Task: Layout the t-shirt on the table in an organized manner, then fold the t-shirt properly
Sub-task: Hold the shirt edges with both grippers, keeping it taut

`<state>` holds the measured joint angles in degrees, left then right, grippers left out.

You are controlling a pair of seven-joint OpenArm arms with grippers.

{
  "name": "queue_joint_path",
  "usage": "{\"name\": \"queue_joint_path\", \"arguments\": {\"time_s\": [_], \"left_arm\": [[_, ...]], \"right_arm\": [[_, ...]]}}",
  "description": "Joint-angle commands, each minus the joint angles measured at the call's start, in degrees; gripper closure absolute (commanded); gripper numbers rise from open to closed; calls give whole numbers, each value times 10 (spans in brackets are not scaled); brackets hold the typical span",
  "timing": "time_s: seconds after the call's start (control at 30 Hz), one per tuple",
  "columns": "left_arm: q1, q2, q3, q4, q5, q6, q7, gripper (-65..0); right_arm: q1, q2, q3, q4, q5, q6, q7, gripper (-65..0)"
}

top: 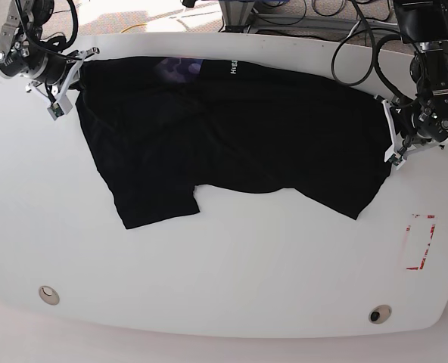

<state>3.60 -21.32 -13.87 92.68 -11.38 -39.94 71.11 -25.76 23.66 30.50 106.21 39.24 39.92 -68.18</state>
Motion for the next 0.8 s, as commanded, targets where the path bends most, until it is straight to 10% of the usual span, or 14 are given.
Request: {"name": "queue_joint_path", "arguments": {"time_s": [0.0, 0.1, 0.77], "left_arm": [[-9, -9, -4, 10, 2, -1, 1, -115], [-9, -9, -4, 10, 2, -1, 2, 0], [-35, -8, -5, 114, 0, -1, 55, -13]], "right_arm": [[0, 10, 5, 7, 8, 1, 6, -40], [0, 10, 5, 7, 8, 1, 6, -40], [0, 10, 5, 7, 9, 1, 6, -40]]}}
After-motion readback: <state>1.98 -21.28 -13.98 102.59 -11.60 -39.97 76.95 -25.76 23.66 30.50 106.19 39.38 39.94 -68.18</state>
